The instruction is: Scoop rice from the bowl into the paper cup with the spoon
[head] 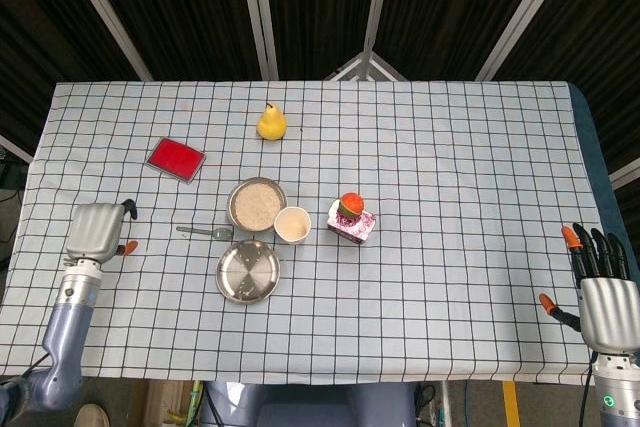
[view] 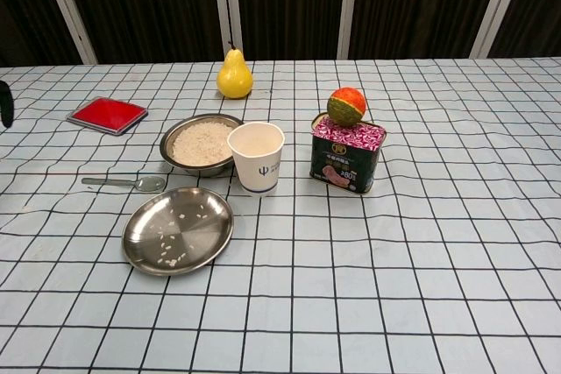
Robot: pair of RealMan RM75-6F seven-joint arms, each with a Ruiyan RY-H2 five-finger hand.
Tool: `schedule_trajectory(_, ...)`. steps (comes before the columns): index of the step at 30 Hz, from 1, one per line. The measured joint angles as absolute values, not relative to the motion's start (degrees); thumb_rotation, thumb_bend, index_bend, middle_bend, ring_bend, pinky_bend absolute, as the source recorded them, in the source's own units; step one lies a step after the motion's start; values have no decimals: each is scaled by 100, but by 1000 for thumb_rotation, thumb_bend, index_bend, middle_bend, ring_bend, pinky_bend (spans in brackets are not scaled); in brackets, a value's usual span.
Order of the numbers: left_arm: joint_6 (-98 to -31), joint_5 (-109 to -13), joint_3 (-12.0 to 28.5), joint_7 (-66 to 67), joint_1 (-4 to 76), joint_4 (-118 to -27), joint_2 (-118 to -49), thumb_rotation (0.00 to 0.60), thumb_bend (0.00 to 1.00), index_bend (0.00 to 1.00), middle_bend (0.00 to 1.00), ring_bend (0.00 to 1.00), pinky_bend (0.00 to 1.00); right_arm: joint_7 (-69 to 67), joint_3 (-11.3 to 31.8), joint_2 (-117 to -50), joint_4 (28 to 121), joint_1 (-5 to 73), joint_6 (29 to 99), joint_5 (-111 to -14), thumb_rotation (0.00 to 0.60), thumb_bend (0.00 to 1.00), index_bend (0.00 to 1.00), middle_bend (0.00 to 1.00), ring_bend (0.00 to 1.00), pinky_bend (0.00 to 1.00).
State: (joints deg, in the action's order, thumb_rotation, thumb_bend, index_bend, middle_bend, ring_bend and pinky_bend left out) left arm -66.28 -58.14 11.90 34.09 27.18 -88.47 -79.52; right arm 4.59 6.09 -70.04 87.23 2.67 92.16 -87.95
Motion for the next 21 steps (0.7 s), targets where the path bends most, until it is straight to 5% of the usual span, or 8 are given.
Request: schedule_trajectory(21, -6032, -4817, 1247, 4332, 3588, -7717, -9144, 600, 397, 518, 1000, 1000, 1000, 394, 618, -7042, 8660, 253, 9295, -8841, 600, 177, 50, 101, 0, 0)
